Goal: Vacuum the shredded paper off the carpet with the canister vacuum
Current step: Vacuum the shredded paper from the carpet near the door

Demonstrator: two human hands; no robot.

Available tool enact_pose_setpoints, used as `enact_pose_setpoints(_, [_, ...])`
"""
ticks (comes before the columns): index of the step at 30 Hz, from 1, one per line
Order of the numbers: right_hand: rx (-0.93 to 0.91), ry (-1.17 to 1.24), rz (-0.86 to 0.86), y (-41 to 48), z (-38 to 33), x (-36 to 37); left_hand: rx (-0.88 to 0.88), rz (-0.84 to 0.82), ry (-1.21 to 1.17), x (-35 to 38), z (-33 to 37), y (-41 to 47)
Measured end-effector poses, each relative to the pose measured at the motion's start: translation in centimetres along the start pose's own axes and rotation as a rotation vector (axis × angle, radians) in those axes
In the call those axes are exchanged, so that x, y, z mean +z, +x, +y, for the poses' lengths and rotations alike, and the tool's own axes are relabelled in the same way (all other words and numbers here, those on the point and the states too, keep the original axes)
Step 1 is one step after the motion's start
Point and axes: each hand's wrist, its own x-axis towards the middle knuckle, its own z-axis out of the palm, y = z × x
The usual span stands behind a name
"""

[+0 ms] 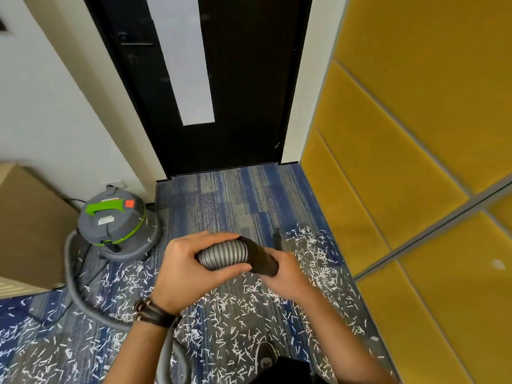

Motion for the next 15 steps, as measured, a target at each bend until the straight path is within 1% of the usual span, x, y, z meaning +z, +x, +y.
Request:
enact_pose_setpoints(3, [0.007, 0.026, 0.044, -0.8, 0.9, -1.8, 0.034, -0.014, 0.004, 1.3, 1.5, 1.7])
enact_pose_setpoints(7, [-0.002, 0.021, 0.089, -0.5, 1.0, -4.3, 0.098, 0.043, 0.053, 2.4, 3.2, 3.6])
enact_pose_setpoints(11, [0.0, 0.018, 0.111, 0.1, 1.4, -5.4, 0.114, -0.034, 0.054, 2.6, 3.8, 5.1])
enact_pose_setpoints(15, [0.016, 0.004, 0.076, -0.2, 2.1, -5.6, 0.103, -0.094, 0.06, 3.4, 3.3, 5.4])
